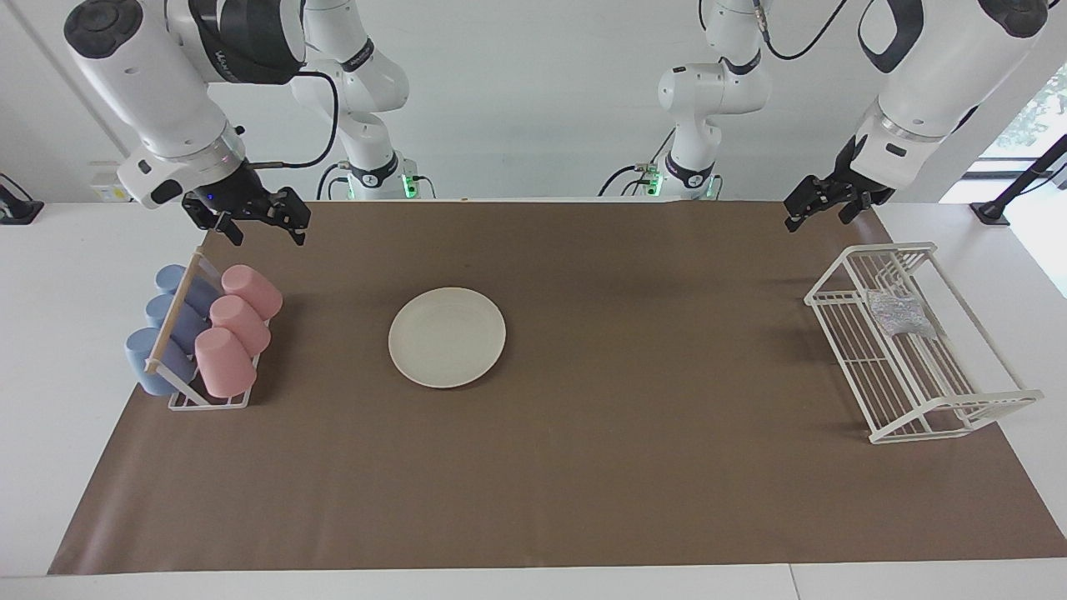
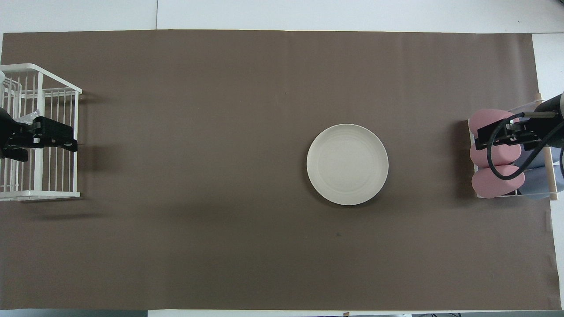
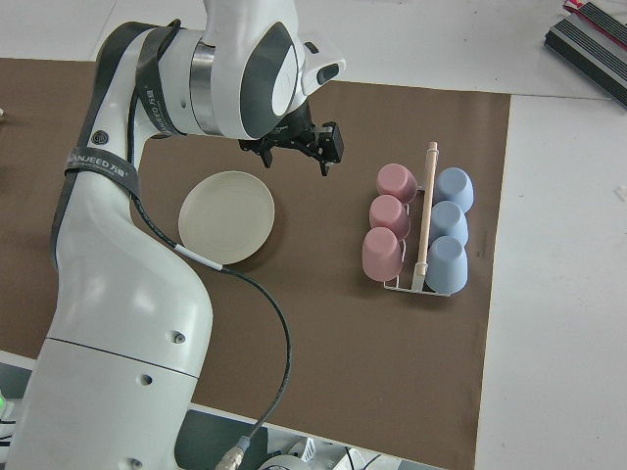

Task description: Wipe plate with sponge

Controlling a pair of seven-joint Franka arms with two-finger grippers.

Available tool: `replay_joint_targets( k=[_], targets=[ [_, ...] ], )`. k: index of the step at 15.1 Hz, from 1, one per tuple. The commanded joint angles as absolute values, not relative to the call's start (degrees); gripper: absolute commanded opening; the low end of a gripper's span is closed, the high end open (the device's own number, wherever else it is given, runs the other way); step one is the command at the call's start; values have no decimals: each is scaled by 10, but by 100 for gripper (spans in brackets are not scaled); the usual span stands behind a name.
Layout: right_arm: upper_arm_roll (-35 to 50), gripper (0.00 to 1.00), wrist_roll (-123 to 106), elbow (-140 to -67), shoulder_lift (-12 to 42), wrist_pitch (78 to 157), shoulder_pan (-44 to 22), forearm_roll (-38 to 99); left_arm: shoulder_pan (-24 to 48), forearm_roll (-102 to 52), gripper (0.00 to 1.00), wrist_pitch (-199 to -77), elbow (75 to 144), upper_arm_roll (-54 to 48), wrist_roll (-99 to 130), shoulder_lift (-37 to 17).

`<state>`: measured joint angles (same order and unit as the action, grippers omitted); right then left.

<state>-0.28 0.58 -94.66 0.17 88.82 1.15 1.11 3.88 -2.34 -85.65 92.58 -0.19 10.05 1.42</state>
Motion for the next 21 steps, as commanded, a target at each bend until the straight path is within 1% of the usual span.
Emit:
replay_joint_targets(
  k=[1,7,10,15,17,19,21],
  targets=[
    [0,100,-2,-941,4,883,17,15,36,-29,100,-860,926,-1,97,20],
    [0,100,-2,-941,4,883,17,15,35,-29,100,-860,928,-1,103,21],
    [0,100,-2,-941,4,883,17,15,35,-31,100,-861,937,-1,147,25],
    [0,100,-2,-941,4,883,17,15,40,-12,100,-892,948,-1,163,26],
    [0,100,-2,-941,4,883,17,15,51,74,100,-911,950,-4,174,15],
    [0,100,-2,-941,4,882,17,15,62,166,100,-926,957,-4,176,-9],
    [0,100,-2,-941,4,881,19,15,76,252,100,-939,962,-4,178,-47]
  ],
)
